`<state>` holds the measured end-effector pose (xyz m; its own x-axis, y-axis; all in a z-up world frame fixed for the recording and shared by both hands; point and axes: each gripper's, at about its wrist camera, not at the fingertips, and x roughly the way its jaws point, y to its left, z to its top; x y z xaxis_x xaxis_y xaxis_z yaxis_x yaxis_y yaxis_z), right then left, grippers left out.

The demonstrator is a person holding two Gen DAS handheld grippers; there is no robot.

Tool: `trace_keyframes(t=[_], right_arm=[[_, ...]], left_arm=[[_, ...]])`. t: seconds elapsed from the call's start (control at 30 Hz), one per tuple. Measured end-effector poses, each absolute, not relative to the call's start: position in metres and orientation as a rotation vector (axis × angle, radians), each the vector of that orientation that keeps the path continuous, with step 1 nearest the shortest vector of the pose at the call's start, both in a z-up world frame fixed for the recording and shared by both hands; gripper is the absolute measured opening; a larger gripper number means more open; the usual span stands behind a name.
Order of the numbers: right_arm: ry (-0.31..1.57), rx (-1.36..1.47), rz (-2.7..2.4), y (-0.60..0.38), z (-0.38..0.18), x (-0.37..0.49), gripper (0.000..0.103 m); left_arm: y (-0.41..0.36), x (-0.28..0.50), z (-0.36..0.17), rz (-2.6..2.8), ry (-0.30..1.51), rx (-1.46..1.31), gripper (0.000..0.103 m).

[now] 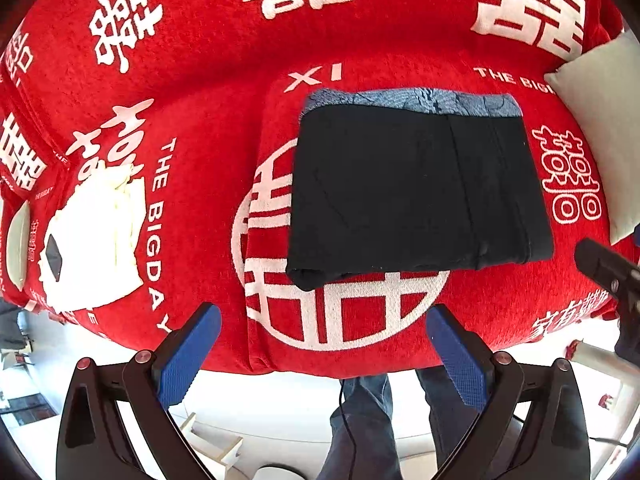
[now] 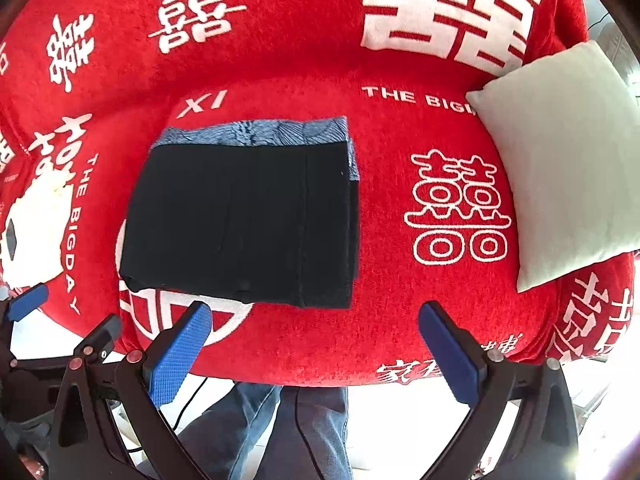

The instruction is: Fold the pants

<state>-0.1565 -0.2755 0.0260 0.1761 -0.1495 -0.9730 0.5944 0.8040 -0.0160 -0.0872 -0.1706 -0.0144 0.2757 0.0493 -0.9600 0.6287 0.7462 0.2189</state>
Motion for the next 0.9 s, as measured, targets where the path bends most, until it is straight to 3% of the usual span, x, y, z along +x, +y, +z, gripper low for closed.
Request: trace_keyframes(t=[0.9], right_arm=[[1.297, 0.404, -0.508, -0.263, 0.043, -0.145, 0.103]], left_arm=[[-0.176, -0.085, 0.001, -0.419, 1.22, 0.611, 0.103]])
